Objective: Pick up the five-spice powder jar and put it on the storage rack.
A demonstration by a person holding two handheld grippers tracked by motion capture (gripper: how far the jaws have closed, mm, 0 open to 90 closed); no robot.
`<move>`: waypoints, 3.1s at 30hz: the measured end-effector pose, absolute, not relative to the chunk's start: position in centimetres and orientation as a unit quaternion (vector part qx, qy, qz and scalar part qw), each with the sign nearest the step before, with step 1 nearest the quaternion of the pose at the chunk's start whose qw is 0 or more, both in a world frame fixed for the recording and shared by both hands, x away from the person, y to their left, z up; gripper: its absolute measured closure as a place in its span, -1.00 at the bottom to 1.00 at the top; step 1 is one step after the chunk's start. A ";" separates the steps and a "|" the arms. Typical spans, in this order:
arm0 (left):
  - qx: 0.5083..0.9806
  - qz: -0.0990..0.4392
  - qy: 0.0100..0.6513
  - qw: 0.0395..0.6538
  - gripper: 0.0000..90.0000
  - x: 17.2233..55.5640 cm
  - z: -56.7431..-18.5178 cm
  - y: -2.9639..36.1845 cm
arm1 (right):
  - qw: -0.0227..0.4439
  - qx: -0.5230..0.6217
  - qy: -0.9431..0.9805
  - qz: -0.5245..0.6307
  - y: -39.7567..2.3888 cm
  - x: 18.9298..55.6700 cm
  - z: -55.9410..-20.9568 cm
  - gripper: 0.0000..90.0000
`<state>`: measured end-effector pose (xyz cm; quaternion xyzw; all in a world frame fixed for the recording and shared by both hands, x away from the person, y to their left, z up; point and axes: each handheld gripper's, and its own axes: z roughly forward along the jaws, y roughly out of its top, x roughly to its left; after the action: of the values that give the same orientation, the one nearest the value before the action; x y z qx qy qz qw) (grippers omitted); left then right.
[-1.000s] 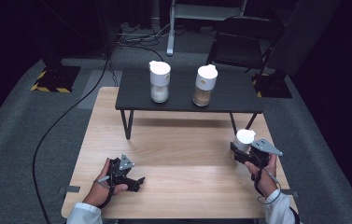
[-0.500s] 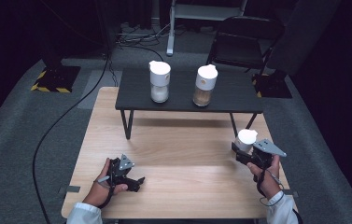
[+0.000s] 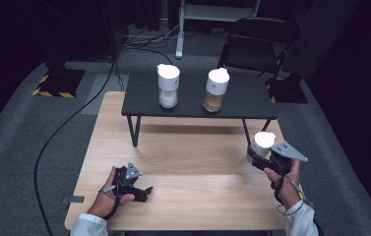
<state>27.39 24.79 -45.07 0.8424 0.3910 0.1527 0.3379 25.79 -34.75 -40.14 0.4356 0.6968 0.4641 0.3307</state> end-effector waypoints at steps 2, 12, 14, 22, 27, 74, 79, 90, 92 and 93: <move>0.842 0.153 0.391 0.338 -1.00 27.4 -45.1 24.8 | 0.329 0.436 0.698 0.463 -34.7 25.7 -39.9 -0.34; 0.843 0.153 0.391 0.338 -1.00 27.4 -45.1 24.8 | 0.327 0.438 0.695 0.468 -34.6 25.3 -38.5 -0.34; 0.842 0.153 0.391 0.338 -1.00 27.4 -45.1 24.8 | 0.329 0.437 0.694 0.468 -34.6 25.2 -38.2 -0.34; 0.843 0.153 0.391 0.338 -1.00 27.4 -45.1 24.8 | 0.334 0.434 0.692 0.471 -34.5 25.0 -36.9 -0.34; 0.842 0.152 0.391 0.339 -1.00 27.4 -45.1 24.8 | 0.336 0.436 0.689 0.471 -34.3 25.1 -36.3 -0.34; 0.843 0.152 0.390 0.338 -1.00 27.4 -45.1 24.8 | 0.374 0.424 0.669 0.482 -32.3 26.8 -28.9 -0.34; 0.843 0.153 0.391 0.338 -1.00 27.4 -45.1 24.8 | 0.374 0.429 0.663 0.486 -31.9 27.3 -28.6 -0.34; 0.843 0.153 0.390 0.338 -1.00 27.4 -45.1 24.8 | 0.380 0.429 0.659 0.488 -31.2 28.4 -27.7 -0.34; 0.843 0.153 0.390 0.338 -1.00 27.4 -45.1 24.8 | 0.381 0.431 0.656 0.489 -31.0 28.7 -27.6 -0.34; 0.843 0.153 0.391 0.338 -1.00 27.4 -45.1 24.8 | 0.379 0.433 0.655 0.490 -31.0 28.9 -27.5 -0.34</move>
<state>27.38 24.80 -45.07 0.8425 0.3908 0.1527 0.3379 28.88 -31.04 -27.51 0.4328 0.6547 0.4901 0.3793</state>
